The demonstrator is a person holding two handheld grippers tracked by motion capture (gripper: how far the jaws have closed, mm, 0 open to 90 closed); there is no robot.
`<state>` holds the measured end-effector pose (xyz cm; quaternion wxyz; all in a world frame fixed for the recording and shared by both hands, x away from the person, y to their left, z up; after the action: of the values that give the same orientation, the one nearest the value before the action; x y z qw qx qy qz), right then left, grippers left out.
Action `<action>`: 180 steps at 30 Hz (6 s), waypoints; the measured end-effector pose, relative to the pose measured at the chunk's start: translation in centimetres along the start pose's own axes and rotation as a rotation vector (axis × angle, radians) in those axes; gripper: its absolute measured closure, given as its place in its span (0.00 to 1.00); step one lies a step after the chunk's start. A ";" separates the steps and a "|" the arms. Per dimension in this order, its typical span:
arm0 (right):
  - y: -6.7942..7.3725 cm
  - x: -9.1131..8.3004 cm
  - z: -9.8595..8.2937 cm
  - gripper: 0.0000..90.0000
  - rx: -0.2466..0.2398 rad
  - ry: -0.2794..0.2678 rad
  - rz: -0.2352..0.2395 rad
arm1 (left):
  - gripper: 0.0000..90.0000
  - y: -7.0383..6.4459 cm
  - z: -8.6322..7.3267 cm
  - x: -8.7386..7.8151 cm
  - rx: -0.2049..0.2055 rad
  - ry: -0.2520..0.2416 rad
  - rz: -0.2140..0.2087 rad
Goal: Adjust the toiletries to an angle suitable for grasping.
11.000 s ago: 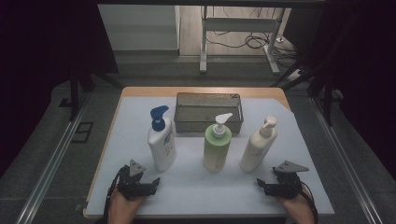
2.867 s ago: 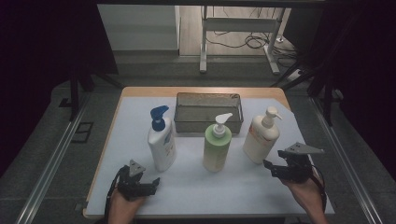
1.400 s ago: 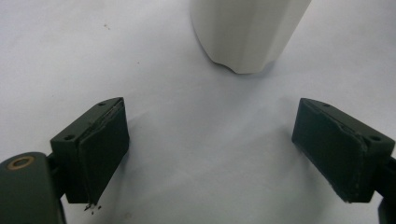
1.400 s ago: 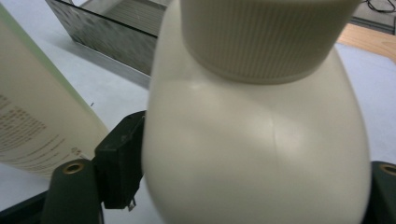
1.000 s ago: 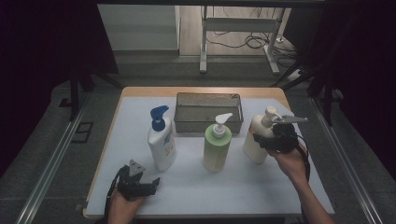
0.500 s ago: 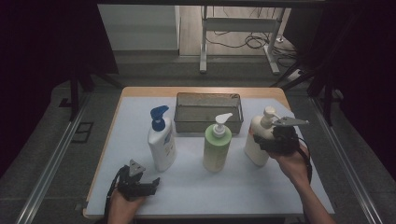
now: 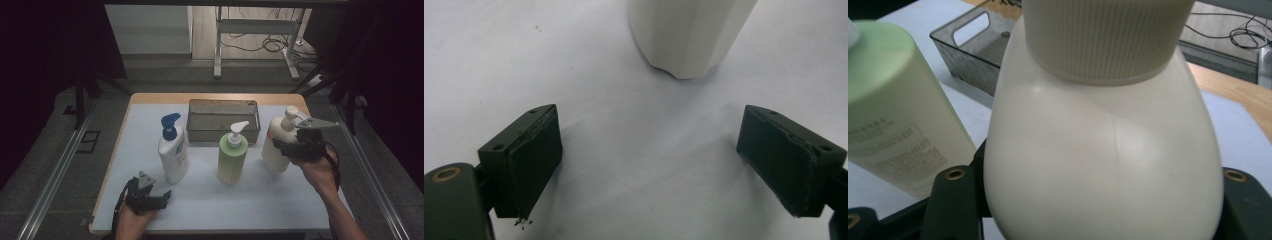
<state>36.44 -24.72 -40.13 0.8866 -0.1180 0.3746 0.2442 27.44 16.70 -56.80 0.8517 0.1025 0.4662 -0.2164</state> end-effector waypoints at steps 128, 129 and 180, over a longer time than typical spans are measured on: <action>4.7 17.1 11.5 0.40 -0.045 -0.016 0.096 | 0.12 0.0 0.0 0.0 0.000 0.004 -0.001; 4.7 17.1 11.4 0.40 -0.049 -0.017 0.098 | 0.12 0.0 0.0 0.0 0.000 0.004 -0.001; -0.2 15.6 7.0 0.95 0.004 0.062 0.120 | 0.12 0.0 0.0 0.0 -0.001 0.005 0.000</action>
<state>50.17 -16.74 -46.57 0.8587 -0.1012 0.4085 0.2924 27.41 16.72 -56.81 0.8505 0.1027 0.4684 -0.2160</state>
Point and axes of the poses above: each handheld gripper's, and its own axes: x roughly forward along the jaws, z roughly out of its top, y roughly to its left, the point moved 6 cm from there along x, roughly forward along the jaws, and after that the axes turned 10 degrees about y, right-handed, at the moved point
